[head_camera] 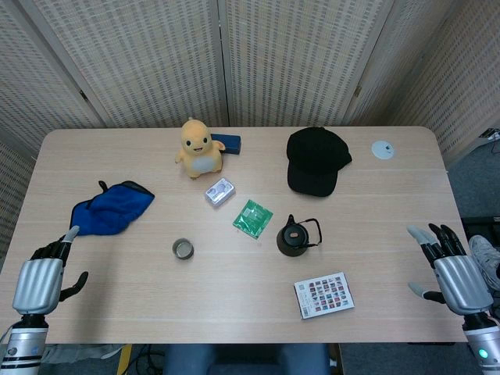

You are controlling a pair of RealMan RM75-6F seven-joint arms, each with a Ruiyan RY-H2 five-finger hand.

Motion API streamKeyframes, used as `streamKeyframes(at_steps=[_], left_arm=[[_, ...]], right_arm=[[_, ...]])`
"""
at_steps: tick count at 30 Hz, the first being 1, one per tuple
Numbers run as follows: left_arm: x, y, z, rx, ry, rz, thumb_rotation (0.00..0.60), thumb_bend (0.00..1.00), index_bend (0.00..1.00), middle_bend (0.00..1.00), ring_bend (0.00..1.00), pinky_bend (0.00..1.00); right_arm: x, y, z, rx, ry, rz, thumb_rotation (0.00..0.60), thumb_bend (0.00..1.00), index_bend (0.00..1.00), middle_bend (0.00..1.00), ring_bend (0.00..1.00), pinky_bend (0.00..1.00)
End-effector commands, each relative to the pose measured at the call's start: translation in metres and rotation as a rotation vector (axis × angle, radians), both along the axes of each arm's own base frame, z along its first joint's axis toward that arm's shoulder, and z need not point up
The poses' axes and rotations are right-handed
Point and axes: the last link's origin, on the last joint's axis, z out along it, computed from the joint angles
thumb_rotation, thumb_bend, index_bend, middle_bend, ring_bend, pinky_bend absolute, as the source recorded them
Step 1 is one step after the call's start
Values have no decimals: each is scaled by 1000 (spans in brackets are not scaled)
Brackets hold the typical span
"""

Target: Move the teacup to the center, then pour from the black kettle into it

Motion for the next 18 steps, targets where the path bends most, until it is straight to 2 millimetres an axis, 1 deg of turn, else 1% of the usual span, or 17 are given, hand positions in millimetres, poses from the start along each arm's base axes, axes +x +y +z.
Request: streamKeyframes(at_steps=[1,9,16,18], left_arm=[[0,0,0,4,5,-3,600,296,62,194,262,293],[-2,2,0,-1,6,-17,600,296,64,194,262,293],[0,14,1,-15,19,-46,600,297,76,194,281,293],[1,19,0,-32,22,-65,600,296,89,196,304,293]], right_arm=[[0,0,1,-2,2,1,600,64,40,162,0,0],[3,-1,6,-27,5,10,600,65,40,162,0,0],[7,-2,12,-55,13,22,600,66,40,163,0,0],[8,-3,13,-58,15,23,600,66,40,162,0,0]])
